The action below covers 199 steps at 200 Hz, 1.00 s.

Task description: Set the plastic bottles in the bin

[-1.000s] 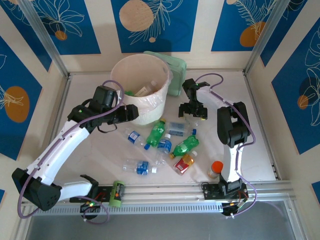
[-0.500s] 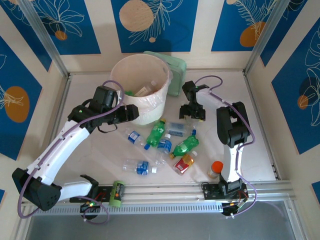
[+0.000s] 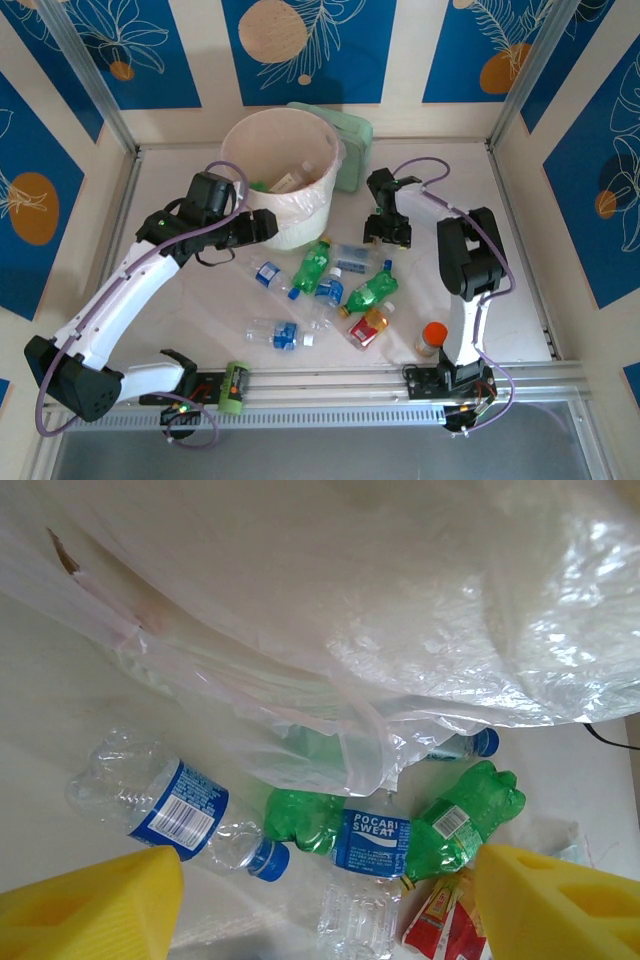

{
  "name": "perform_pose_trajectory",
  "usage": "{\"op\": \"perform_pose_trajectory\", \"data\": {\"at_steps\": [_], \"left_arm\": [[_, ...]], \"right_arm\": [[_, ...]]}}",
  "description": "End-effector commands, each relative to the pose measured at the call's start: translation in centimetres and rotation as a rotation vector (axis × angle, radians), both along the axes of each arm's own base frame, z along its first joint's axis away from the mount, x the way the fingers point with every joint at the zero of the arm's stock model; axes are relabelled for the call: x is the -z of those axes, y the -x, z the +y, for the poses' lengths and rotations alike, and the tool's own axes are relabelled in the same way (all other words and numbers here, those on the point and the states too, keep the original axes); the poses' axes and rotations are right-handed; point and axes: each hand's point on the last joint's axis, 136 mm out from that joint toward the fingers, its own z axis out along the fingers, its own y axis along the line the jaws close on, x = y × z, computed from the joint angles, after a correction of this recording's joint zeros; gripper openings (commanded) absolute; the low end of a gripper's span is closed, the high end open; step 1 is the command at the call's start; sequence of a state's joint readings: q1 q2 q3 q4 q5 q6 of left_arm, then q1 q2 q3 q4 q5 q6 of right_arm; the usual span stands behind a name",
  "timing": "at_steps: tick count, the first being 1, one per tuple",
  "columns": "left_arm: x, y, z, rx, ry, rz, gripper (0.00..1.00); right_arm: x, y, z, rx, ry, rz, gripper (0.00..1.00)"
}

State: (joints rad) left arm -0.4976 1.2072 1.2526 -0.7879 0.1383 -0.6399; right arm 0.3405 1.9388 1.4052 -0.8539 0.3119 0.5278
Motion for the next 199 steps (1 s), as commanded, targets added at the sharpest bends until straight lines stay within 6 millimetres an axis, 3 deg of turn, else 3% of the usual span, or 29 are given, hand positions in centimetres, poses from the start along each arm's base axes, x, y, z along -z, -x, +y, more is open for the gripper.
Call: {"op": "perform_pose_trajectory", "data": {"at_steps": [1,106,144,199], "left_arm": [[-0.4,-0.3,-0.2,-0.005,0.027,-0.007,0.76],[-2.2,-0.8,-0.4,-0.013,0.051,-0.045,0.76],[-3.5,-0.8,-1.2,0.010,0.111,-0.067,0.77],[-7.1,-0.9,-3.1,0.064,0.247,-0.129,0.77]], "right_arm": [[-2.8,-0.2,0.2,0.026,-0.029,-0.083,0.71],[-11.7,1.7,0.3,0.095,-0.175,-0.272,0.65],[-17.4,3.4,1.6,0.070,-0.317,-0.398,0.65],[-25.4,6.0,4.5,-0.040,-0.494,-0.567,0.65]]}}
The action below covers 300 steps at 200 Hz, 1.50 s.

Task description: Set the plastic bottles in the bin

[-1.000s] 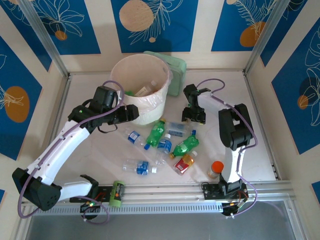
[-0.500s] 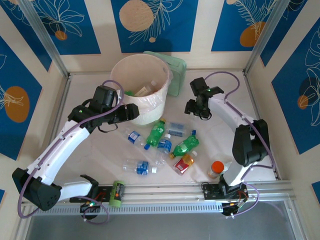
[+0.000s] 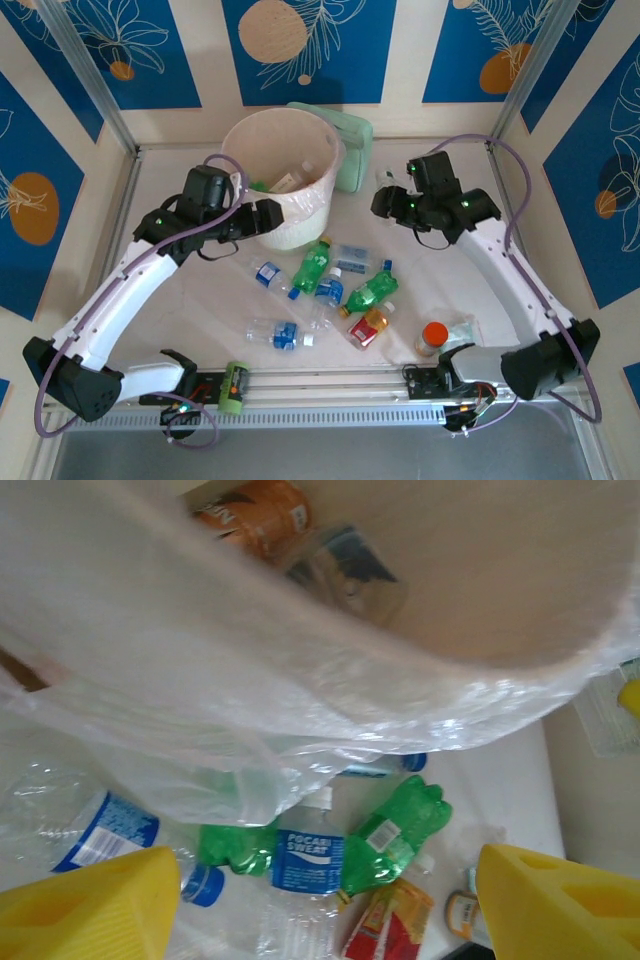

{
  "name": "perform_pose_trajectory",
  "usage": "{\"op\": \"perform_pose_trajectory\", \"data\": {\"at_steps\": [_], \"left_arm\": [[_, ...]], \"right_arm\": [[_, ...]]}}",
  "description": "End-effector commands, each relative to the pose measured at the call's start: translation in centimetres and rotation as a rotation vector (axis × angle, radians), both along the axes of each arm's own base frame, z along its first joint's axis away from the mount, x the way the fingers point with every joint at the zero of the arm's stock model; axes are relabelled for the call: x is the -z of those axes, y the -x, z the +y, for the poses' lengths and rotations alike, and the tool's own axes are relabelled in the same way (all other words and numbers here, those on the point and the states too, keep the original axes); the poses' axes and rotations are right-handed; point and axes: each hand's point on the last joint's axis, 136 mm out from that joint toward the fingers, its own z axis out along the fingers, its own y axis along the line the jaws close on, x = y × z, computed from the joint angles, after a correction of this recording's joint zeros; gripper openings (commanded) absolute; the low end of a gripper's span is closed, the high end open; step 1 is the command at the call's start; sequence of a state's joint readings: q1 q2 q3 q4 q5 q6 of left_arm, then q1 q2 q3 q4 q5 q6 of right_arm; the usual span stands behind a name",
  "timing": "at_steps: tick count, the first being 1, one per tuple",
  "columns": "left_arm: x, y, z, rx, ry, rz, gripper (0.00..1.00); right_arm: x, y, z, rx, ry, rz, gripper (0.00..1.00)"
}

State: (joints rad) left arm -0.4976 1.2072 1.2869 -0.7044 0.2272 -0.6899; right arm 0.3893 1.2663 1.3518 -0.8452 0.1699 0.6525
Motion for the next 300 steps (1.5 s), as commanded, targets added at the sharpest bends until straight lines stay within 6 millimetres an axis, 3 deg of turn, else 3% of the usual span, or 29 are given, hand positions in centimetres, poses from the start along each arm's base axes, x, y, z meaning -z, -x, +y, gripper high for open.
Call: {"op": "perform_pose_trajectory", "data": {"at_steps": [1,63,110,150,210,246,268,300], "left_arm": [[-4.0,-0.3,-1.1,0.031,0.112,-0.082,0.77],[-4.0,0.1,0.4,-0.020,0.072,-0.101,0.78],[-3.4,0.2,2.6,-0.107,0.023,-0.109,0.78],[-1.9,0.5,4.1,-0.167,0.004,-0.076,0.79],[-0.7,0.7,5.5,-0.209,-0.005,-0.054,0.79],[0.0,0.8,6.0,-0.232,-0.005,-0.036,0.79],[0.4,0.9,6.4,-0.245,-0.007,-0.026,0.79],[1.3,1.3,7.1,-0.277,-0.003,-0.001,0.79]], "right_arm": [[-3.5,1.0,2.0,-0.065,-0.086,-0.064,0.65],[-11.0,1.7,6.4,-0.194,-0.164,-0.236,0.64],[-13.7,-0.6,10.4,-0.266,-0.171,-0.289,0.64],[-14.1,-3.2,12.9,-0.291,-0.169,-0.296,0.64],[-12.6,-6.0,15.1,-0.304,-0.159,-0.253,0.67],[-12.7,-6.9,15.1,-0.292,-0.155,-0.255,0.74],[-12.9,-7.1,15.0,-0.285,-0.157,-0.253,0.83],[-13.8,-6.4,14.7,-0.289,-0.151,-0.270,0.84]]}}
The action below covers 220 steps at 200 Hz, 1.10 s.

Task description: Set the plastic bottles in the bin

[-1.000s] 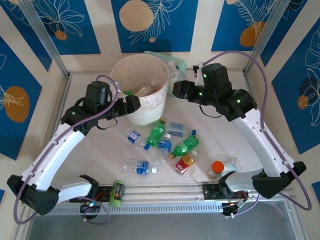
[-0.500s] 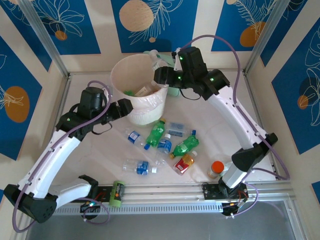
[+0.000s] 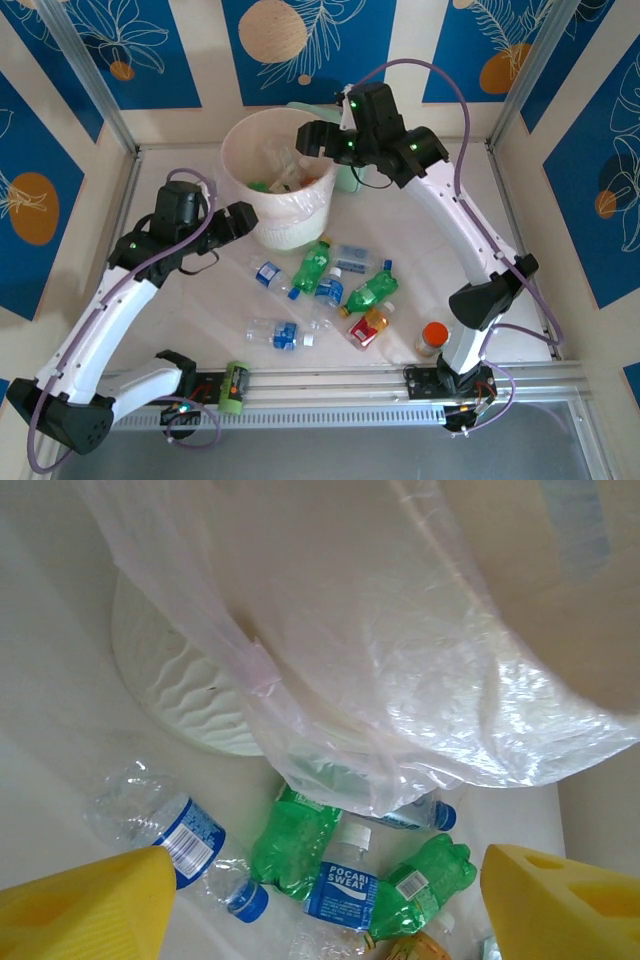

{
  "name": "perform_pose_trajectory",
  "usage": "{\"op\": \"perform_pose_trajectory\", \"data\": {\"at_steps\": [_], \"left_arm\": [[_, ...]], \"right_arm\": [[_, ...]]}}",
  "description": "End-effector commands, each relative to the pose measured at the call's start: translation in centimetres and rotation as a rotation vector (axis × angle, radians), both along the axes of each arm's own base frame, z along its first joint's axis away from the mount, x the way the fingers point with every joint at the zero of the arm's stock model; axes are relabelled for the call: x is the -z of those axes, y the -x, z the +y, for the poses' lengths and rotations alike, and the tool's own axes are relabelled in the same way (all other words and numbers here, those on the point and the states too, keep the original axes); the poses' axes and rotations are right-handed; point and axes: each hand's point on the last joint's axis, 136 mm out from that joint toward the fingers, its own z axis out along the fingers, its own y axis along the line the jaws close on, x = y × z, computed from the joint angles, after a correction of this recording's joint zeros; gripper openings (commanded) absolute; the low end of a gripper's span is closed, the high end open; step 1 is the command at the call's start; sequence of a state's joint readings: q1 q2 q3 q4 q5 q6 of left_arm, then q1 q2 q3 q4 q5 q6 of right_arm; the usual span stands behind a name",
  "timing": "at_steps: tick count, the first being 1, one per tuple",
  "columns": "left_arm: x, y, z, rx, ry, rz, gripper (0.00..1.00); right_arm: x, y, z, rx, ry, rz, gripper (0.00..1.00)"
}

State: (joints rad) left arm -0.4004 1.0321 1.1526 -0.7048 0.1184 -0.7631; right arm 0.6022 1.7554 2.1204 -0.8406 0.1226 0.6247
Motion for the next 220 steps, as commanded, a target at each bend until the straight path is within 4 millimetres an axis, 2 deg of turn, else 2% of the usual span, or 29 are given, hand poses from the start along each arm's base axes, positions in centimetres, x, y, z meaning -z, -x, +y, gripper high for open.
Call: {"op": "perform_pose_trajectory", "data": {"at_steps": [1,45,86,130,168,193,220], "left_arm": [[0.8,0.6,1.2,-0.051,0.003,0.029,0.79],[3.4,1.2,2.3,-0.122,0.039,0.108,0.79],[6.8,1.8,2.8,-0.217,0.150,0.213,0.78],[11.1,2.1,2.1,-0.295,0.270,0.330,0.73],[14.0,1.9,2.1,-0.344,0.281,0.399,0.73],[15.8,1.3,1.6,-0.358,0.292,0.445,0.73],[17.1,0.2,0.8,-0.368,0.313,0.477,0.72]], "right_arm": [[-1.4,0.9,-0.1,-0.023,-0.004,-0.023,0.84],[-1.9,3.0,-1.4,-0.007,0.015,-0.048,0.82],[-0.3,5.7,-3.7,0.027,0.054,-0.039,0.76],[3.5,8.8,-6.6,0.075,0.080,0.031,0.73],[8.1,11.1,-8.3,0.112,0.097,0.136,0.72],[10.8,12.3,-8.5,0.118,0.086,0.209,0.72],[12.6,13.4,-8.0,0.112,0.073,0.258,0.72]]}}
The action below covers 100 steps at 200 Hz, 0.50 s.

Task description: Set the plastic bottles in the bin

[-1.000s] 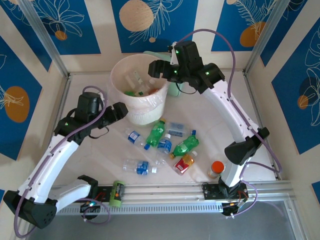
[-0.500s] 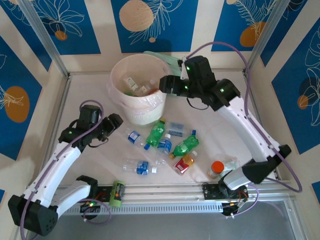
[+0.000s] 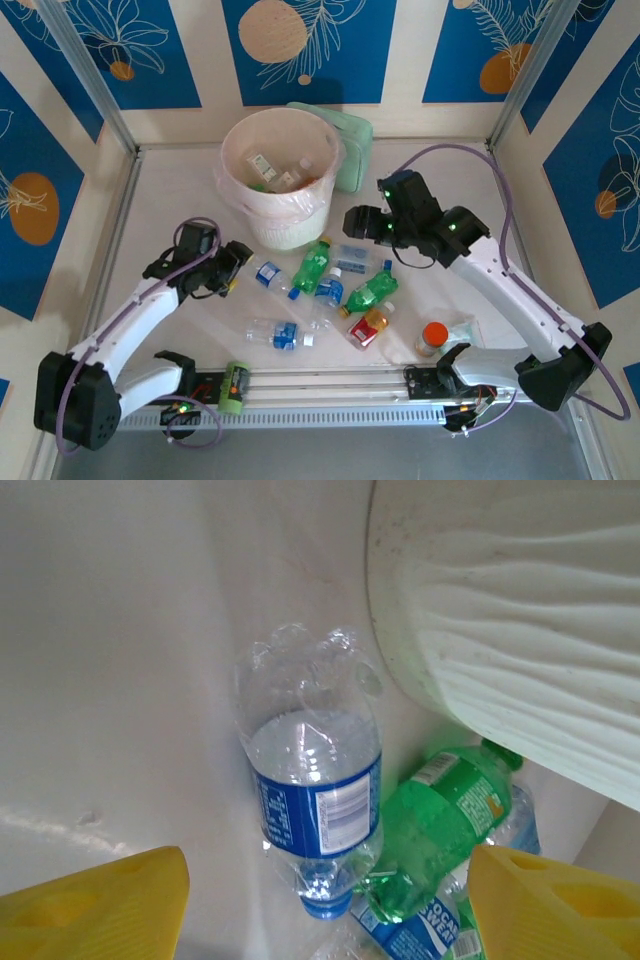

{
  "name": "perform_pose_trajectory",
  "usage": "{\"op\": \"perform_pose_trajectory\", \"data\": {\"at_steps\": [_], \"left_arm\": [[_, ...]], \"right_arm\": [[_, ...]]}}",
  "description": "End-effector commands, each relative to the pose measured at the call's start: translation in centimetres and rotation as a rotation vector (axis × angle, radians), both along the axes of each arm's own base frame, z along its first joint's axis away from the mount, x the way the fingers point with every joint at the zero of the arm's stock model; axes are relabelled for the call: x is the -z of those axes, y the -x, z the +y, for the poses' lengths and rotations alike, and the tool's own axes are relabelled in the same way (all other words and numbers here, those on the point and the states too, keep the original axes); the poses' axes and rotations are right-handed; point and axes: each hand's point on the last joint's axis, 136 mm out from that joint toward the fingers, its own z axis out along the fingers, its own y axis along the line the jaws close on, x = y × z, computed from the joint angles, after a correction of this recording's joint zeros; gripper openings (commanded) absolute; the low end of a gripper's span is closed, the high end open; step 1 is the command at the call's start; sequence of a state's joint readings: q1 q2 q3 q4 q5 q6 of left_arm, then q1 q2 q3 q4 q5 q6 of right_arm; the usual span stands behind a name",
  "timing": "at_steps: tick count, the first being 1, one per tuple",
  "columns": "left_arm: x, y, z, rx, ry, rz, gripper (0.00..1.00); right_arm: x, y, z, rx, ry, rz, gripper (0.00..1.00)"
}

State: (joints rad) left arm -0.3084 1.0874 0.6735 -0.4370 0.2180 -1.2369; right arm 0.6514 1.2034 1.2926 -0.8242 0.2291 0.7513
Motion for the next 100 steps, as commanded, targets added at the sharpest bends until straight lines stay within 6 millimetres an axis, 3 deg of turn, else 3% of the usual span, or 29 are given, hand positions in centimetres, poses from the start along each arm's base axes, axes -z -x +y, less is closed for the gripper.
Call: {"op": "perform_pose_trajectory", "data": {"at_steps": [1,35,66,100], "left_arm": [[0.4,-1.4,-0.9,-0.026,0.060,-0.003,0.72],[1.0,-2.6,-1.4,-0.027,0.048,0.013,0.71],[2.5,-2.2,-0.5,-0.048,-0.016,0.088,0.71],[3.2,-2.5,-0.9,-0.043,-0.011,0.107,0.73]], "right_arm": [[0.1,1.0,0.8,0.006,-0.061,0.020,0.72],[1.5,1.8,1.5,-0.005,-0.052,0.055,0.72],[1.5,2.0,1.6,-0.005,-0.051,0.064,0.72],[1.4,2.1,1.6,-0.006,-0.048,0.065,0.72]]}}
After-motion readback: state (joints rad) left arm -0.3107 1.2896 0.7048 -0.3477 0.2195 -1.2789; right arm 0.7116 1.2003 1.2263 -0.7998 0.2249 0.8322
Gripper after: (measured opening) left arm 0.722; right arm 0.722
